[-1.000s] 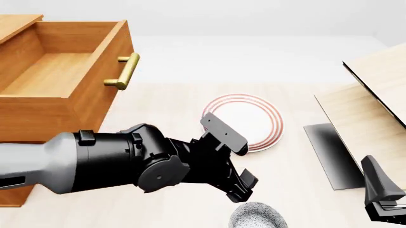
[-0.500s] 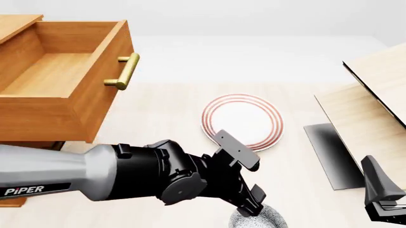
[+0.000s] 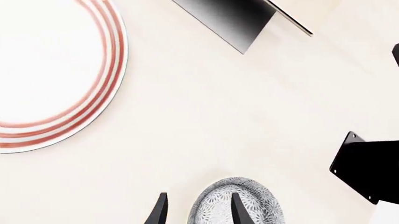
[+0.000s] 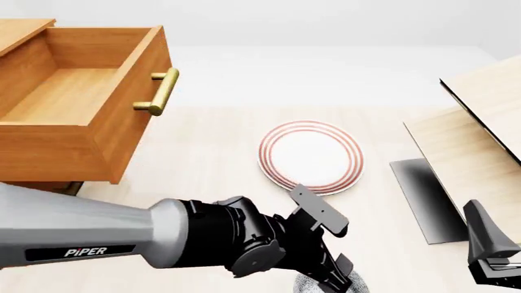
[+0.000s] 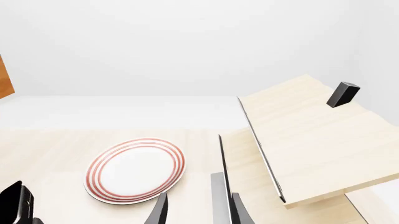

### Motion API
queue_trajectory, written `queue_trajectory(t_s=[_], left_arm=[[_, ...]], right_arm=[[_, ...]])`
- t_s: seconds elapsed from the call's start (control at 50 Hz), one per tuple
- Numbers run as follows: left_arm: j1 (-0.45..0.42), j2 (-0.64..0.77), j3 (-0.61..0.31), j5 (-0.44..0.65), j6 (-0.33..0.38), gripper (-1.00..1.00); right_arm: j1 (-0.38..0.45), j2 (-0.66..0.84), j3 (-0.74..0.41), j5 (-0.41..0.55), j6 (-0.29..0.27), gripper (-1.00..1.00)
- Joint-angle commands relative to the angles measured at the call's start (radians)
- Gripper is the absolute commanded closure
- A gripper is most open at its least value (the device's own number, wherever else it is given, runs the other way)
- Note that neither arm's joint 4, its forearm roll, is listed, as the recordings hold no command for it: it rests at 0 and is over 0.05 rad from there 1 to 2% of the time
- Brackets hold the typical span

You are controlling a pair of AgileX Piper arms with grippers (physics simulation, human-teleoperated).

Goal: Open the top drawer of the cabinet and put the bowl in it.

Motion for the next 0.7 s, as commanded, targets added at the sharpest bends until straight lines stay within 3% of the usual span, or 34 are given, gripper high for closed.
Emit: queue_trajectory(t_s=[0.02,0.7], left_arm=[[-0.029,0.045,-0.027,-0.003,-0.025,-1.0],[-0.042,0.095,-0.004,-0.059,-0.075,-1.0]], right_arm=[[0.001,-0.002,0.001,0.0,0.0,-1.0],[0.0,-0.001,0.001,0.0,0.0,-1.0]])
